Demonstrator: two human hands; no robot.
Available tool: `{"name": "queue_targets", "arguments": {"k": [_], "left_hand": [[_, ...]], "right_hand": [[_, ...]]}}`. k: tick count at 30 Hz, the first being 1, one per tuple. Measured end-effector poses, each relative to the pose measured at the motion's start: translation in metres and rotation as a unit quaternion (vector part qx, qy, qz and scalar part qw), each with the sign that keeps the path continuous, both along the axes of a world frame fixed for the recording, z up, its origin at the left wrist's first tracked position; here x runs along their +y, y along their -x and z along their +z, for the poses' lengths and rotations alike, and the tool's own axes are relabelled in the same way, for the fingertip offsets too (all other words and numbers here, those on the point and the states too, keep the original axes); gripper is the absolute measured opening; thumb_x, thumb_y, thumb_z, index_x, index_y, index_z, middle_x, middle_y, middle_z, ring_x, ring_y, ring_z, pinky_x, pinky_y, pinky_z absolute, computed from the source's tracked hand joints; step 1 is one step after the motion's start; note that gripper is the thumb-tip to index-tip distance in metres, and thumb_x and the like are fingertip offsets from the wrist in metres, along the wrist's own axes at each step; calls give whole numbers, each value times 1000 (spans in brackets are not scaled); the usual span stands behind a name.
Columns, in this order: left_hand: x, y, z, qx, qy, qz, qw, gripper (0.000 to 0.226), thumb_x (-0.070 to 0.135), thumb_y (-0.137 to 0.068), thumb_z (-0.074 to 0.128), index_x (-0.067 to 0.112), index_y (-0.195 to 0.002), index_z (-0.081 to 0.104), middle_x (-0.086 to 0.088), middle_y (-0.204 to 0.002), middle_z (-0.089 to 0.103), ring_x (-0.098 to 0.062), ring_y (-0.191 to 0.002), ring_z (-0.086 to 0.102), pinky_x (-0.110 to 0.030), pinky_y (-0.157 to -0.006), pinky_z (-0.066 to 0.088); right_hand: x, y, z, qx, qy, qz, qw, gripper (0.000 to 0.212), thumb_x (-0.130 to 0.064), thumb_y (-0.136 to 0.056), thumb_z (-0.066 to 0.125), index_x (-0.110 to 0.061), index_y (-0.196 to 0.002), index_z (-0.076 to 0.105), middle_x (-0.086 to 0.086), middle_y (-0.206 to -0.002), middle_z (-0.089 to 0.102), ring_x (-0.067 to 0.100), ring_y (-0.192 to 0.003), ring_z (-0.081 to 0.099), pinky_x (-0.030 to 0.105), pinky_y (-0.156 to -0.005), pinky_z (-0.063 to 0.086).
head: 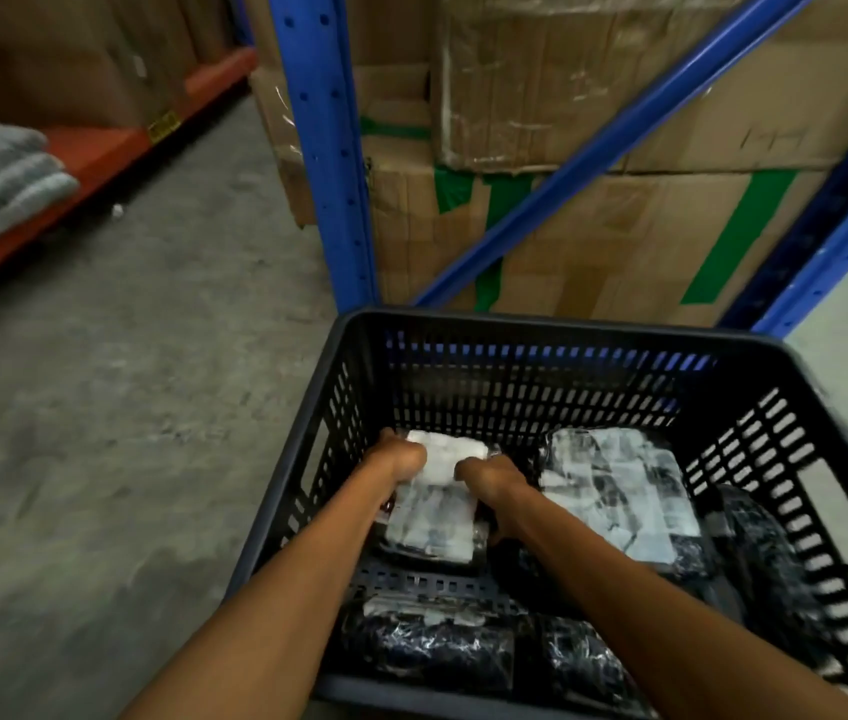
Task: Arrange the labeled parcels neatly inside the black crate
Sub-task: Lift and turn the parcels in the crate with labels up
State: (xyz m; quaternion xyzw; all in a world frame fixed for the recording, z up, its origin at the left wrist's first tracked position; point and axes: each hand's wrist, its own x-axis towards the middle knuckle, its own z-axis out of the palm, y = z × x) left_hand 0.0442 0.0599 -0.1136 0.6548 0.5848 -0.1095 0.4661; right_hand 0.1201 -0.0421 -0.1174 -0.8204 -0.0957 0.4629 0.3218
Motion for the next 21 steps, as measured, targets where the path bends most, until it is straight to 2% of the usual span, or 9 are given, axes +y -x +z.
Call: {"name": "queue_targets", "arguments": {"k": [3,6,7,9,11,14,17,19,21], "left_hand": [[-2,4,19,-33,2,-18,999,71,22,-96,45,10,-158,11,-18,-155,33,-35,-133,45,-44,-107,44],[-4,5,40,-57,-20,-43,997,56,26,-99,42,8,-152,33,-13,-137,51,-25,-107,51,-34,-83,42],[-5,5,49,-63,-29,-48,996,55,28,-98,42,8,-149,38,-12,-136,53,-26,-107,52,-33,-80,40],[-5,8,69,-87,-46,-48,994,54,33,-96,45,8,-143,46,-12,-138,55,-28,-116,55,-32,-80,40],[0,12,87,-134,-40,-28,990,52,35,-95,47,7,-138,51,-14,-134,58,-27,-110,57,-29,-72,42],[7,23,114,-169,-25,22,985,52,41,-96,46,6,-134,54,-15,-114,67,-25,-78,55,-24,-52,37],[13,32,122,-169,-12,50,984,53,46,-97,41,2,-119,60,-8,-78,60,-21,-58,49,-25,-52,36],[15,35,118,-190,-2,70,979,47,48,-96,39,9,-109,59,-8,-77,59,-21,-55,52,-25,-50,37],[15,39,109,-214,8,95,972,54,52,-94,34,10,-112,62,-11,-78,62,-21,-49,53,-22,-43,36]], "right_hand": [[-6,-4,11,-12,-19,-8,1000,43,-23,-84,55,-2,-122,53,19,-119,60,38,-101,63,45,-84,56],[-6,-15,28,-33,-37,7,999,69,-27,-80,56,-4,-142,36,19,-128,55,39,-110,61,44,-86,55],[-6,-18,37,-37,-39,18,998,74,-27,-80,56,-6,-145,30,18,-124,55,38,-106,61,43,-81,55],[-8,-21,61,-34,-48,25,998,62,-27,-83,58,-2,-137,37,14,-102,57,33,-83,62,42,-69,57],[-13,-28,85,-16,-53,34,998,40,-28,-93,57,-4,-122,45,9,-88,57,26,-71,60,37,-61,56],[-20,-51,106,14,-53,37,998,34,-40,-99,47,-10,-113,55,6,-86,54,22,-68,56,34,-63,48],[-27,-68,120,88,-43,9,995,49,-49,-99,41,-7,-119,54,17,-93,56,29,-69,65,29,-54,46],[-31,-77,125,118,-53,-6,992,49,-46,-98,39,-1,-110,53,24,-104,56,37,-86,64,29,-52,48],[-36,-84,126,139,-74,-15,987,50,-38,-94,36,6,-110,52,28,-111,55,35,-83,59,30,-54,49]]}}
